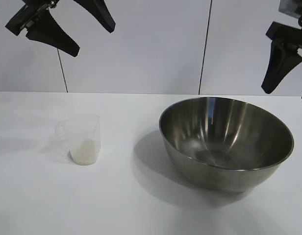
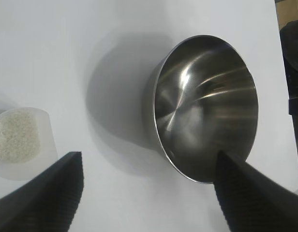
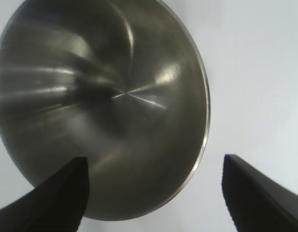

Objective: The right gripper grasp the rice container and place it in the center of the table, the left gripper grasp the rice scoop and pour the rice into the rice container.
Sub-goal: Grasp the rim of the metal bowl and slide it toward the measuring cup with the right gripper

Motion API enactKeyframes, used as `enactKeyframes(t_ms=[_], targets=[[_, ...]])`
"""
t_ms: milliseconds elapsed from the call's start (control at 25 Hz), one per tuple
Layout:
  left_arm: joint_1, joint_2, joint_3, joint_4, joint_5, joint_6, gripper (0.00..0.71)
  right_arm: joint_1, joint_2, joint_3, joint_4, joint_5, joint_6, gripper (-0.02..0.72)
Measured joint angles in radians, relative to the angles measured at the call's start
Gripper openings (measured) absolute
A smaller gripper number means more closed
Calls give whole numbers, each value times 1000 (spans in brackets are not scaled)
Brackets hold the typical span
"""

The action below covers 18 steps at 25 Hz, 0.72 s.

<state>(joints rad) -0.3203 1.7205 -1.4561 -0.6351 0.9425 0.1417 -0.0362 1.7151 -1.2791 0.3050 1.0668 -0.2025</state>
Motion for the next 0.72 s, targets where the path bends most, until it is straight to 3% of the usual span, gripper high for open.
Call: enactKeyframes(t_ms=[280,400,720], targets=[[0,0,0,0,0,0,543,0,129,0,-32,-27,4,523],[0,0,0,0,0,0,543,0,145,0,-51,-78,4,523],[0,0,0,0,-1,0,543,0,190,0,-27,-151,5,523]])
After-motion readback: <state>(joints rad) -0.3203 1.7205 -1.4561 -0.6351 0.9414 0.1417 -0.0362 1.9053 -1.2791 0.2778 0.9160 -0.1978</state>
